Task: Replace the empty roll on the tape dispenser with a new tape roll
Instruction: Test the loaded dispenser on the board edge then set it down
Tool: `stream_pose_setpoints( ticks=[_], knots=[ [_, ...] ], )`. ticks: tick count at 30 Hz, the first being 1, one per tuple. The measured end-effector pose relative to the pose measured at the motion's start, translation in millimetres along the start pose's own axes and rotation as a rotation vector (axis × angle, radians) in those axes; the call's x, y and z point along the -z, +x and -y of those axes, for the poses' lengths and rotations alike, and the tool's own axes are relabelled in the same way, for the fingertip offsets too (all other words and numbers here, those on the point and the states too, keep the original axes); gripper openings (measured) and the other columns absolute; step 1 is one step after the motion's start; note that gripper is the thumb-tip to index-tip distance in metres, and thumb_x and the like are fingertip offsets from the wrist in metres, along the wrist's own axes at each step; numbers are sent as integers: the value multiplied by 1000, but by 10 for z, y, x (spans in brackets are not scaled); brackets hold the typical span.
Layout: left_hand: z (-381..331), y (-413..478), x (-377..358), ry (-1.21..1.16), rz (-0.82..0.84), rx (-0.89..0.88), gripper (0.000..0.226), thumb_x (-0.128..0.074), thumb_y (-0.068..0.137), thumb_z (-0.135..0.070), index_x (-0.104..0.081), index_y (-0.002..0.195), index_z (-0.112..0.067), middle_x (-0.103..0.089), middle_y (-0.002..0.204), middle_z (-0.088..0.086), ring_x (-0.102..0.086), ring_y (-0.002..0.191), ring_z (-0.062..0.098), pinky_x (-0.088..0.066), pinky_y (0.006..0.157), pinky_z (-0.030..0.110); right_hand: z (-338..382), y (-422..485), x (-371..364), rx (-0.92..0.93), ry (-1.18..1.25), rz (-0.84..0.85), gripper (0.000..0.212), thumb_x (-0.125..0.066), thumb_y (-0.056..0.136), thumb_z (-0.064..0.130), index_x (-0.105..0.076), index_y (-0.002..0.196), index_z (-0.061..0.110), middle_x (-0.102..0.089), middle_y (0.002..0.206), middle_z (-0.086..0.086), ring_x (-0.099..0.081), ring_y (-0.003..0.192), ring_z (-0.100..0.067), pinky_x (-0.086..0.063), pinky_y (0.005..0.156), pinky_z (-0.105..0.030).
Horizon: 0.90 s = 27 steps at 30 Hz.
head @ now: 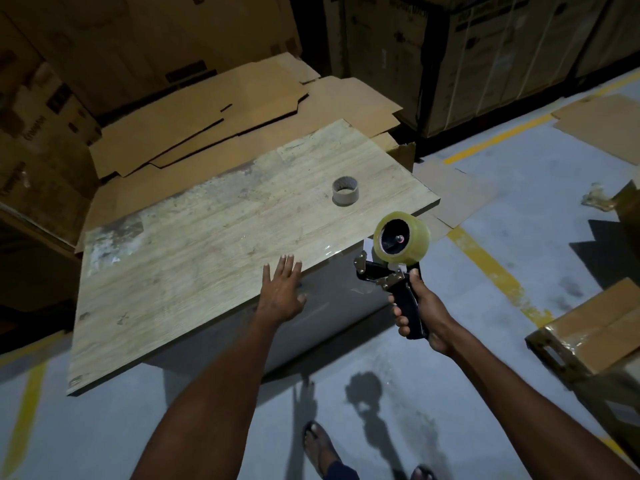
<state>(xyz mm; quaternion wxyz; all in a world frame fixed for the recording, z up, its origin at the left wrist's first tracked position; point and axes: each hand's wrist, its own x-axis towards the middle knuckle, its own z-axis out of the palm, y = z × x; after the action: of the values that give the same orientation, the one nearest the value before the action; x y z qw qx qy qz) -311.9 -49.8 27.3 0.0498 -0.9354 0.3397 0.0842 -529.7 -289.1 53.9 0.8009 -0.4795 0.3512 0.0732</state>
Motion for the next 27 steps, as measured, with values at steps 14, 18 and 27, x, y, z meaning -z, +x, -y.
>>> stream_pose_setpoints(
  ticks=[14,18,27],
  knots=[
    [710,-350,672,-1,-218,200,85,-55,97,-38,-9,164,-12,5,171,11,10,158,26,8,125,53,919,146,-889,-83,-133,110,86,-29,97,79,-60,85,-1,-56,63,-11,-53,49,-21,-45,40,-26],
    [1136,-193,657,-35,-207,285,87,-53,98,-40,-3,164,-12,10,170,10,13,157,25,10,126,52,1178,498,-1316,-52,-135,157,81,-34,99,75,-60,92,-1,-56,65,-11,-51,47,-21,-43,41,-26],
    [1992,376,611,-119,-188,342,86,-52,99,-40,-2,164,-12,13,170,11,14,157,25,11,125,51,1426,1447,-2284,-61,-36,254,70,-51,97,68,-61,95,-1,-56,72,-11,-54,44,-16,-45,38,-23]
  ],
)
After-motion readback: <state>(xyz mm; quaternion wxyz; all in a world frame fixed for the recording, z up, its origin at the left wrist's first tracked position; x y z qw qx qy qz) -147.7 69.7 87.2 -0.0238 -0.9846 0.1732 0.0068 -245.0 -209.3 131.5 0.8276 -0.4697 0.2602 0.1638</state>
